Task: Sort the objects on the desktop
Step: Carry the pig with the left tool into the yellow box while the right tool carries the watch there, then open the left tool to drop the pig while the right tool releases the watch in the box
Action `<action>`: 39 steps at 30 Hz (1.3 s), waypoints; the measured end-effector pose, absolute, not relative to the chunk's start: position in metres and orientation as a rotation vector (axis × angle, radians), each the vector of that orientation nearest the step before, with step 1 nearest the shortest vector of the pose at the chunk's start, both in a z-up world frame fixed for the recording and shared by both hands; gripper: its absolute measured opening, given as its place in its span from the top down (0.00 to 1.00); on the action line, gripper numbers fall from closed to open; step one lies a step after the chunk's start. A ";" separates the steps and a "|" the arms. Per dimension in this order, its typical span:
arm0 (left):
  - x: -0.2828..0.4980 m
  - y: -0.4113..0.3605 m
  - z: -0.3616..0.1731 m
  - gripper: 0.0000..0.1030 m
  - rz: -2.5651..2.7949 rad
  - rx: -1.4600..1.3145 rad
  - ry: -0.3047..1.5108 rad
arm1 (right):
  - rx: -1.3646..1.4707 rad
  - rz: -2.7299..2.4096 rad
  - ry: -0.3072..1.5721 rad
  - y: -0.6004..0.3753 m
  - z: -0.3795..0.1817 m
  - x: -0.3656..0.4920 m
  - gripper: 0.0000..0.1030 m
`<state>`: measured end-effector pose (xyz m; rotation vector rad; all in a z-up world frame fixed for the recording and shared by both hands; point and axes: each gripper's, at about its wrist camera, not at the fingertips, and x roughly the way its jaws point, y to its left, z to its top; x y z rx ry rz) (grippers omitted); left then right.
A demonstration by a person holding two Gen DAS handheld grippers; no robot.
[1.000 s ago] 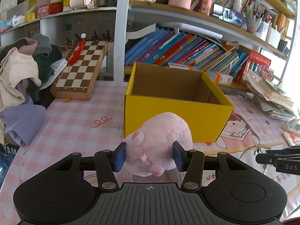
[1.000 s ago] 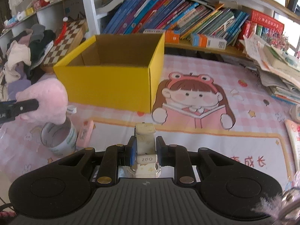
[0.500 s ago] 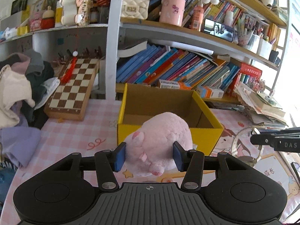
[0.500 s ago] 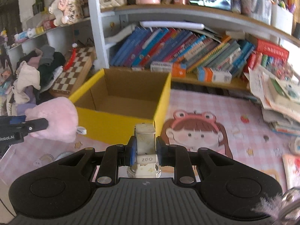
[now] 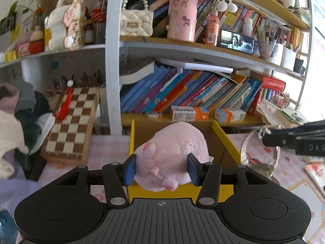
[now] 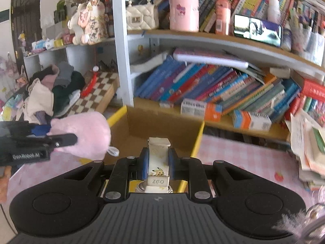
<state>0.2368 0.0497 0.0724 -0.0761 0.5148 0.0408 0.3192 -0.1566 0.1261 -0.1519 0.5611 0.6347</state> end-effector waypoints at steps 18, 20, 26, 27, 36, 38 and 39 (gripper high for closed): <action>0.332 0.046 0.026 0.51 0.056 -0.008 0.656 | -0.229 0.683 0.630 -0.094 0.076 0.416 0.82; 0.340 0.043 0.017 0.51 0.058 0.012 0.687 | -0.243 0.693 0.656 -0.088 0.066 0.424 0.82; 0.361 0.044 -0.008 0.50 0.064 0.044 0.783 | -0.274 0.723 0.741 -0.077 0.036 0.441 0.82; 0.362 0.043 -0.011 0.50 0.065 0.058 0.788 | -0.280 0.724 0.753 -0.076 0.031 0.443 0.82; 0.371 0.032 -0.017 0.49 0.057 0.128 0.811 | -0.321 0.734 0.817 -0.069 0.005 0.454 0.82; 0.371 0.031 -0.017 0.48 0.058 0.136 0.814 | -0.329 0.740 0.821 -0.067 0.005 0.454 0.82; 0.372 0.030 -0.018 0.48 0.058 0.141 0.816 | -0.334 0.742 0.825 -0.067 0.005 0.455 0.82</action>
